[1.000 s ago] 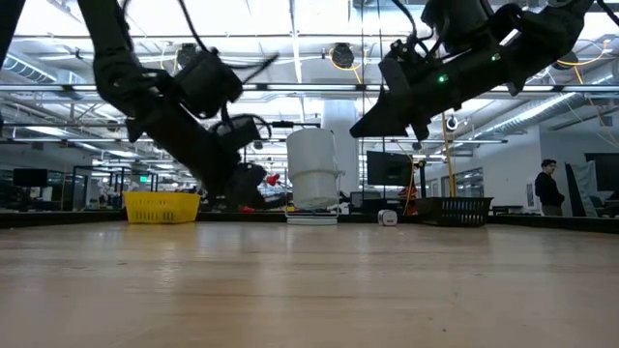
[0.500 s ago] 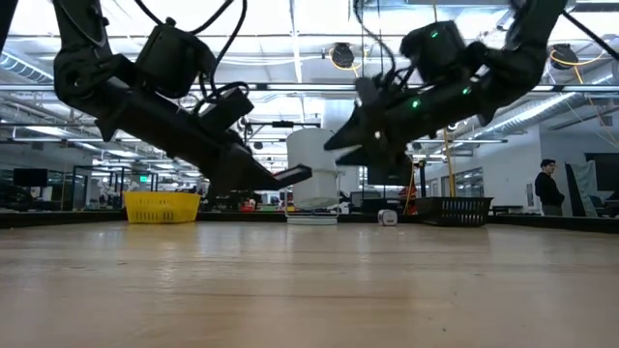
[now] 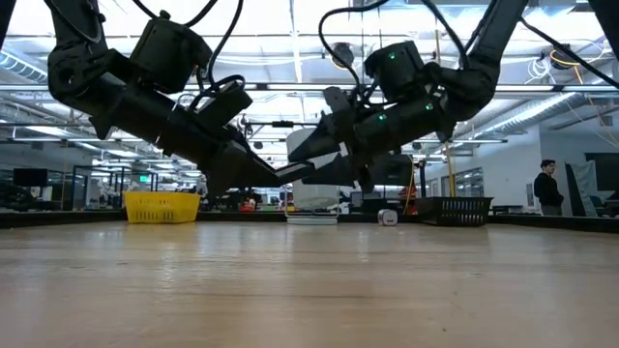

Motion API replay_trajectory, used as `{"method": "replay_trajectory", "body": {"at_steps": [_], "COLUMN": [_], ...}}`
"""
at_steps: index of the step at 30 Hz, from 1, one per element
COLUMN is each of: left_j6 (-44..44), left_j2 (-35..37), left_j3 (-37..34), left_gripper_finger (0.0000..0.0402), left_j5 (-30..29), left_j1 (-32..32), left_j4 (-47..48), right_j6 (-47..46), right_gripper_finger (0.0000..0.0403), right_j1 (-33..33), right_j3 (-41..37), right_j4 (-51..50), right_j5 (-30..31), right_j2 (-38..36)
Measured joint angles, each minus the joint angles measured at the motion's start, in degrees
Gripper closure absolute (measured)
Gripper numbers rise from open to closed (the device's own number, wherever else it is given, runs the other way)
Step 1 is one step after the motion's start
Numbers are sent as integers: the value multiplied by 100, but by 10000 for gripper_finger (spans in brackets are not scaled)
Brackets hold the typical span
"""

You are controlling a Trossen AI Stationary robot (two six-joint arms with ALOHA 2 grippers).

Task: Pick & Place Office items
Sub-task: Put the black timer into the black bin

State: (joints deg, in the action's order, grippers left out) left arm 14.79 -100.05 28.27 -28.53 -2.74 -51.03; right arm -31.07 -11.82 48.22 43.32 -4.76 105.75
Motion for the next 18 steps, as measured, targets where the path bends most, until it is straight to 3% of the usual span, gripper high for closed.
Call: {"method": "replay_trajectory", "body": {"at_steps": [13,18], "left_j6": [52,-162], "left_j2": [0,0], "left_j3": [0,13], "left_gripper_finger": [230,201], "left_j5": [-25,-55], "left_j1": [0,3], "left_j4": [-16,-31], "right_j6": [58,287], "right_gripper_finger": [335,346], "right_j1": [-19,-17], "right_j3": [-17,-17], "right_j4": [172,196], "right_j5": [139,206], "right_j2": [-5,-7]}}
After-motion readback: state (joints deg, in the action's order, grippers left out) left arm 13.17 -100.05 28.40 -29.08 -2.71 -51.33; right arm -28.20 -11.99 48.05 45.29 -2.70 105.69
